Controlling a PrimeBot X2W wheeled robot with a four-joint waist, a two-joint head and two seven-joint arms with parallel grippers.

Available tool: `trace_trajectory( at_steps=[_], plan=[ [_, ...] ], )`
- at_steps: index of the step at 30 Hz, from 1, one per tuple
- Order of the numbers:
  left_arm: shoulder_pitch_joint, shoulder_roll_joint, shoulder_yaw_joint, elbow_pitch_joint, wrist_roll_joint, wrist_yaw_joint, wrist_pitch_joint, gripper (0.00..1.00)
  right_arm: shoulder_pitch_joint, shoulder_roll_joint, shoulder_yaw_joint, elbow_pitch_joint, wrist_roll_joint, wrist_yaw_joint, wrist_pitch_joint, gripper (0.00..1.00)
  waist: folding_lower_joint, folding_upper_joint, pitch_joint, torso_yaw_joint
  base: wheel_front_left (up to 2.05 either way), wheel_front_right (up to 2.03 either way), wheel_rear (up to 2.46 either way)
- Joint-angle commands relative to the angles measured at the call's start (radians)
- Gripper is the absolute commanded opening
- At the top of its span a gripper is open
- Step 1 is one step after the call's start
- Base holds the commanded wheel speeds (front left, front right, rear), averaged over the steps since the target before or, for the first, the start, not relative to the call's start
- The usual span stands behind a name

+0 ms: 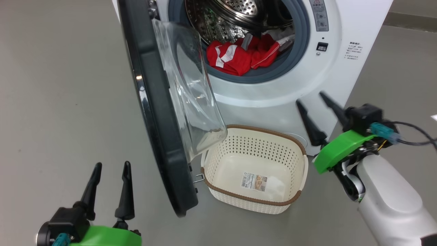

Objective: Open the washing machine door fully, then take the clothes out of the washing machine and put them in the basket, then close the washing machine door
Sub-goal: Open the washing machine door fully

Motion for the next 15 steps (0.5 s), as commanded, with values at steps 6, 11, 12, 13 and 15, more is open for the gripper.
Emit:
trace_trajectory(
  at_steps=[6, 11, 12, 13, 15],
  plan=[
    [0.000, 0.006, 0.039, -0.033, 0.010, -0.006, -0.012, 1.00, 0.227, 0.114, -0.256, -0.280, -0.262, 0.006, -0.013, 1.00, 0.0000, 0.0000, -0.008, -0.004, 0.00, 0.00, 0.00],
    [0.004, 0.002, 0.035, -0.040, 0.015, -0.008, -0.012, 1.00, 0.346, 0.134, -0.297, -0.417, -0.343, 0.006, -0.013, 1.00, 0.0000, 0.0000, -0.013, -0.007, 0.00, 0.00, 0.00],
    [0.005, 0.001, 0.034, -0.042, 0.016, -0.008, -0.012, 1.00, 0.363, 0.135, -0.303, -0.437, -0.352, 0.006, -0.013, 1.00, 0.0000, 0.0000, -0.014, -0.007, 0.00, 0.00, 0.00],
    [0.006, 0.000, 0.033, -0.043, 0.017, -0.008, -0.012, 1.00, 0.379, 0.135, -0.307, -0.455, -0.358, 0.006, -0.013, 1.00, 0.0000, 0.0000, -0.015, -0.006, 0.00, 0.00, 0.00],
    [0.008, -0.001, 0.032, -0.046, 0.019, -0.008, -0.012, 1.00, 0.407, 0.136, -0.309, -0.481, -0.350, 0.006, -0.013, 1.00, 0.0000, 0.0000, -0.017, -0.006, 0.00, 0.00, 0.00]
  ],
)
